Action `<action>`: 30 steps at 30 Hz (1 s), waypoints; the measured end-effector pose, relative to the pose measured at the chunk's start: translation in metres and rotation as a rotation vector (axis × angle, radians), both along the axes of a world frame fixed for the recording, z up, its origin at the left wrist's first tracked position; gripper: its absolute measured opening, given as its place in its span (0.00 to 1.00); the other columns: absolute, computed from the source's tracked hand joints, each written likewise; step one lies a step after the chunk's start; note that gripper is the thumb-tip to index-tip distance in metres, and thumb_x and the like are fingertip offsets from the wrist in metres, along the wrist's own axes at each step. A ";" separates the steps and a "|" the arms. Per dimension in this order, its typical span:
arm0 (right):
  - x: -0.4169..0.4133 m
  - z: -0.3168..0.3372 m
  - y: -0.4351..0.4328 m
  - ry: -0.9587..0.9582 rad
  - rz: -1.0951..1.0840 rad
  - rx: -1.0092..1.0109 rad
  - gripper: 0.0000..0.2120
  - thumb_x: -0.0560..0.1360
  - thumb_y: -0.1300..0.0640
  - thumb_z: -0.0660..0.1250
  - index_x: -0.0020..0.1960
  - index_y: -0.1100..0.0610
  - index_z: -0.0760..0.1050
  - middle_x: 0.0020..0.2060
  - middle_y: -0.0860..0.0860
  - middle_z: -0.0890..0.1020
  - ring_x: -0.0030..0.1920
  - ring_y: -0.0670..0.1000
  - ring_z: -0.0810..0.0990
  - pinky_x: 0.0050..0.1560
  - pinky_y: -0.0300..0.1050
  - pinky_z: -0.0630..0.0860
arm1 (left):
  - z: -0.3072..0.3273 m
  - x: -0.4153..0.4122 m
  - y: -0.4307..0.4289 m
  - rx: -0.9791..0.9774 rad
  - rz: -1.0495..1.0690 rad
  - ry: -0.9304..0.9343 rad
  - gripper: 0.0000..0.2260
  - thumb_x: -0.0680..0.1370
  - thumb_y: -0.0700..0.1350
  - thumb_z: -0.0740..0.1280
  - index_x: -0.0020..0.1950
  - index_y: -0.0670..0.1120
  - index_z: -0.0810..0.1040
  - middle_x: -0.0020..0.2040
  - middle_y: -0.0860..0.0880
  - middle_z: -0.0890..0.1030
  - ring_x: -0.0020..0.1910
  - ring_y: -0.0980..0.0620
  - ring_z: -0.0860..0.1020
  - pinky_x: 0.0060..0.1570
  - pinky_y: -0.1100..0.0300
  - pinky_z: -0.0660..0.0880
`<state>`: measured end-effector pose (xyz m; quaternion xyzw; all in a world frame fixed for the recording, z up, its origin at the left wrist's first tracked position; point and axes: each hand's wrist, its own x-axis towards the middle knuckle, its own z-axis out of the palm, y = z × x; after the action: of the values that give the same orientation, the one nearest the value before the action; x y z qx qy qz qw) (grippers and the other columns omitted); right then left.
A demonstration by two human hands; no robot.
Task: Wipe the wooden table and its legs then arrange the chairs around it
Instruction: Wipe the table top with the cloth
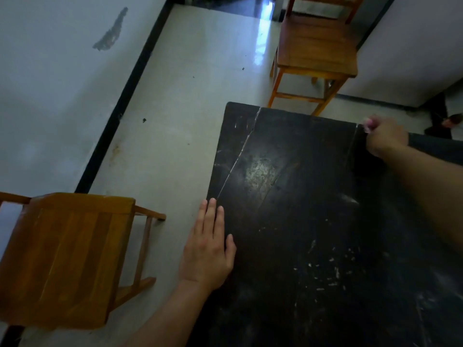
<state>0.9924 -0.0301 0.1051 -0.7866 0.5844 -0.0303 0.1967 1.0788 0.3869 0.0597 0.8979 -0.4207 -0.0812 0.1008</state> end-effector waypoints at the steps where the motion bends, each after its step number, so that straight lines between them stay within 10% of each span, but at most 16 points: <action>1: -0.009 0.006 -0.010 0.051 -0.052 0.042 0.12 0.78 0.65 0.61 0.61 0.59 0.74 0.58 0.61 0.76 0.58 0.61 0.74 0.56 0.52 0.69 | -0.001 -0.001 0.000 0.000 -0.004 -0.001 0.27 0.78 0.52 0.54 0.72 0.39 0.65 0.74 0.39 0.63 0.75 0.43 0.58 0.69 0.50 0.60; 9: 0.031 -0.015 0.081 -0.348 0.190 -0.070 0.21 0.78 0.66 0.60 0.67 0.48 0.74 0.68 0.50 0.72 0.71 0.56 0.66 0.72 0.54 0.62 | -0.002 -0.001 -0.003 -0.009 -0.003 0.007 0.27 0.78 0.52 0.53 0.73 0.39 0.64 0.75 0.40 0.62 0.76 0.44 0.57 0.70 0.51 0.56; 16: -0.008 -0.055 0.173 -0.328 0.618 -0.044 0.30 0.72 0.69 0.59 0.71 0.50 0.71 0.72 0.51 0.70 0.76 0.58 0.61 0.75 0.58 0.56 | 0.000 0.000 -0.004 -0.001 0.026 0.023 0.25 0.80 0.49 0.58 0.75 0.41 0.61 0.76 0.41 0.59 0.76 0.44 0.55 0.70 0.53 0.54; 30: -0.232 -0.039 0.463 -0.312 0.519 0.045 0.38 0.67 0.75 0.60 0.73 0.49 0.68 0.75 0.46 0.64 0.77 0.51 0.52 0.76 0.49 0.45 | 0.040 -0.103 0.113 0.240 -0.229 -0.007 0.23 0.81 0.55 0.56 0.73 0.47 0.65 0.75 0.44 0.63 0.75 0.45 0.59 0.72 0.49 0.57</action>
<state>0.7603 0.4332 0.0661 -0.8912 0.3270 -0.0865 0.3024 0.9755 0.5002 0.1002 0.8499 -0.5079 -0.1389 -0.0187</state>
